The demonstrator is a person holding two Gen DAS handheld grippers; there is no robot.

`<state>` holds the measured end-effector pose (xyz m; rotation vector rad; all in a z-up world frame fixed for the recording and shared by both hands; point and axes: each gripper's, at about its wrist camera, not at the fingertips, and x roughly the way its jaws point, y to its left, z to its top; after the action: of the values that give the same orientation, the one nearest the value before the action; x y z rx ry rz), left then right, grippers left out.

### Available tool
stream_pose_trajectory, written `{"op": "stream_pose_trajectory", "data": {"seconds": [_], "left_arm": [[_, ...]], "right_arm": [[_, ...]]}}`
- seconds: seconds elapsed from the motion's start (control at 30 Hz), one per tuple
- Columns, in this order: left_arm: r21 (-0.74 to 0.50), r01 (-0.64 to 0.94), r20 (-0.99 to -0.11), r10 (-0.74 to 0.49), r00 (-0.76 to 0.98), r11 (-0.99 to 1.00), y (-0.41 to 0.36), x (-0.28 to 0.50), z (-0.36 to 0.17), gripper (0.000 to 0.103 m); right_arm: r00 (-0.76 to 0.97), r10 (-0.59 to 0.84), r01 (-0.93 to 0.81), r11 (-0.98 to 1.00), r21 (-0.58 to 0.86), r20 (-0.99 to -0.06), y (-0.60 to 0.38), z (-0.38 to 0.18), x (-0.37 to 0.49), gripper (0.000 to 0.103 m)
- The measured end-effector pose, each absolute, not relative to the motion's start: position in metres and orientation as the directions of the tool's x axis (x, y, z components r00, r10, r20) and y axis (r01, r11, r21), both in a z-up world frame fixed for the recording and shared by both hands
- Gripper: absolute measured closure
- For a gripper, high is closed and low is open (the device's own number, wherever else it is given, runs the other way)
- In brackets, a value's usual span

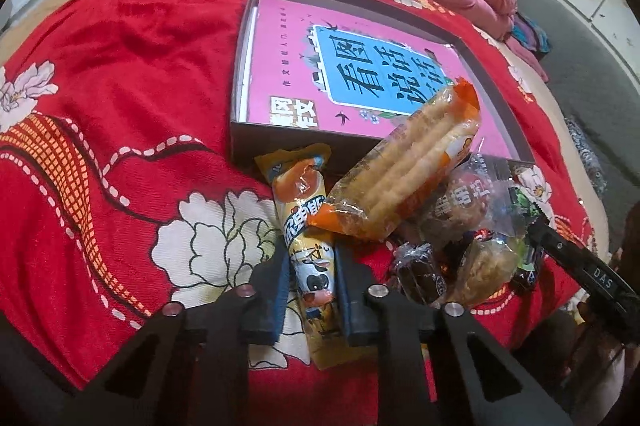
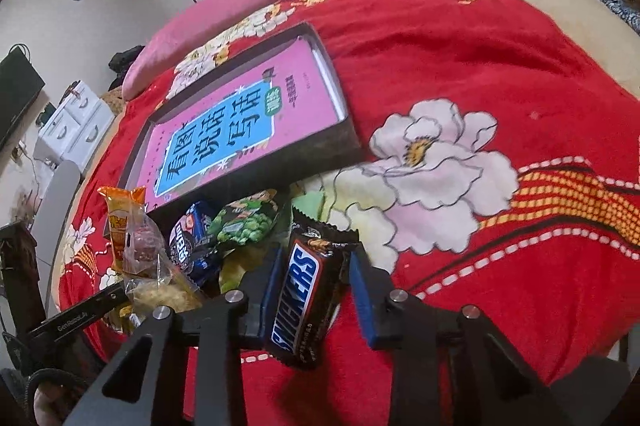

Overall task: Organize snacks
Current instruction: 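Grasp the yellow cow snack stick with the left tool while the right tool grasps the Snickers bar, then carry the yellow snack stick with the left tool onto the tray while the right tool carries the Snickers there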

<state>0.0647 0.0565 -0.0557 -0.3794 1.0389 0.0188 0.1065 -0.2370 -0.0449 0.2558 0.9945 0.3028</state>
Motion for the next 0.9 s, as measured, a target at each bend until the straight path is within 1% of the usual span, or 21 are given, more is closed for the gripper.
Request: {"op": "stream_pose_trajectory", "data": {"seconds": [0.1, 0.23, 0.4, 0.6, 0.8, 0.9], "left_arm": [[-0.319, -0.190, -0.837, -0.182, 0.515, 0.929, 0.061, 0.061, -0.054, 0.088], [-0.330, -0.182, -0.828, -0.191, 0.527, 0.926, 0.064, 0.054, -0.047, 0.088], [-0.356, -0.160, -0.789, -0.204, 0.579, 0.921, 0.068, 0.045, -0.029, 0.088], [-0.350, -0.160, -0.755, -0.177, 0.631, 0.923, 0.074, 0.043, -0.015, 0.088], [-0.324, -0.201, -0.764, -0.130, 0.632, 0.924, 0.084, 0.043, -0.013, 0.088], [-0.333, -0.212, -0.755, -0.125, 0.644, 0.919, 0.090, 0.044, -0.012, 0.088]], "right_arm": [[0.519, 0.366, -0.112, 0.925, 0.362, -0.772, -0.247, -0.044, 0.106, 0.071], [0.534, 0.363, -0.091, 0.923, 0.375, -0.764, -0.259, -0.042, 0.109, 0.073], [0.565, 0.353, -0.094, 0.925, 0.368, -0.745, -0.265, -0.033, 0.109, 0.074], [0.598, 0.353, -0.116, 0.927, 0.358, -0.720, -0.263, -0.021, 0.111, 0.076], [0.616, 0.351, -0.127, 0.928, 0.351, -0.706, -0.260, -0.014, 0.113, 0.076], [0.624, 0.355, -0.133, 0.926, 0.352, -0.696, -0.259, -0.010, 0.115, 0.076]]}}
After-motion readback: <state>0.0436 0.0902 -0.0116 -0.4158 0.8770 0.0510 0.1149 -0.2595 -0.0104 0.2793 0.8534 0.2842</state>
